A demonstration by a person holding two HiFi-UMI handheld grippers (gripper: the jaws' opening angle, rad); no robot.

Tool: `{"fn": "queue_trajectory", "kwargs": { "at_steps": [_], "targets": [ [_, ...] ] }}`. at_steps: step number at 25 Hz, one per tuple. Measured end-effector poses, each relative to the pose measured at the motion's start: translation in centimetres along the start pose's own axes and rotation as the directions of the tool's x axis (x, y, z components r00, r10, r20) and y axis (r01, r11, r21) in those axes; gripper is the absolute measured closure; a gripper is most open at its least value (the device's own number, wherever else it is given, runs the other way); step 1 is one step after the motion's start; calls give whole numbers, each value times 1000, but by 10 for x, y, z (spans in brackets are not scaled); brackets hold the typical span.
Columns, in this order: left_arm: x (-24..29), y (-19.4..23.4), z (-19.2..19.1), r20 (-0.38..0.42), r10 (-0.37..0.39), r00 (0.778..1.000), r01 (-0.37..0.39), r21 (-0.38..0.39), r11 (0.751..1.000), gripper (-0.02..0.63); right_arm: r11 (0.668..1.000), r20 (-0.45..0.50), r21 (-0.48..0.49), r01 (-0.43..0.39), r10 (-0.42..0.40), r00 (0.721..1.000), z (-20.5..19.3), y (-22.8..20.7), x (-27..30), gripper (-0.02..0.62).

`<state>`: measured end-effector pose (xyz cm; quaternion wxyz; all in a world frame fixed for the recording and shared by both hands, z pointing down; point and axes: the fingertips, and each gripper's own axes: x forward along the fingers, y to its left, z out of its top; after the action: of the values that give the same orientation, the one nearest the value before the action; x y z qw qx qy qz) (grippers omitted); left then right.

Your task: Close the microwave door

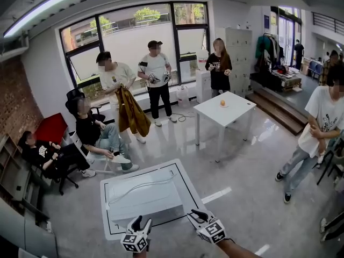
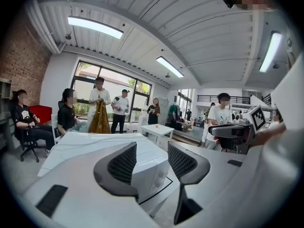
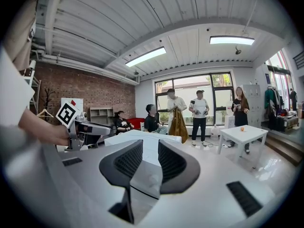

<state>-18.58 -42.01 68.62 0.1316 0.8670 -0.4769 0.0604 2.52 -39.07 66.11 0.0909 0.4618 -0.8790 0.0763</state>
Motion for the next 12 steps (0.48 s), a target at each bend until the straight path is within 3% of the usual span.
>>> {"fn": "queue_trajectory", "kwargs": {
  "at_steps": [12],
  "targets": [
    [-4,0,-4,-16,2,1000,-2,-6,1000,394,1000,-12,6,14,-14,1000,-7,-4,-6,491]
  ]
}}
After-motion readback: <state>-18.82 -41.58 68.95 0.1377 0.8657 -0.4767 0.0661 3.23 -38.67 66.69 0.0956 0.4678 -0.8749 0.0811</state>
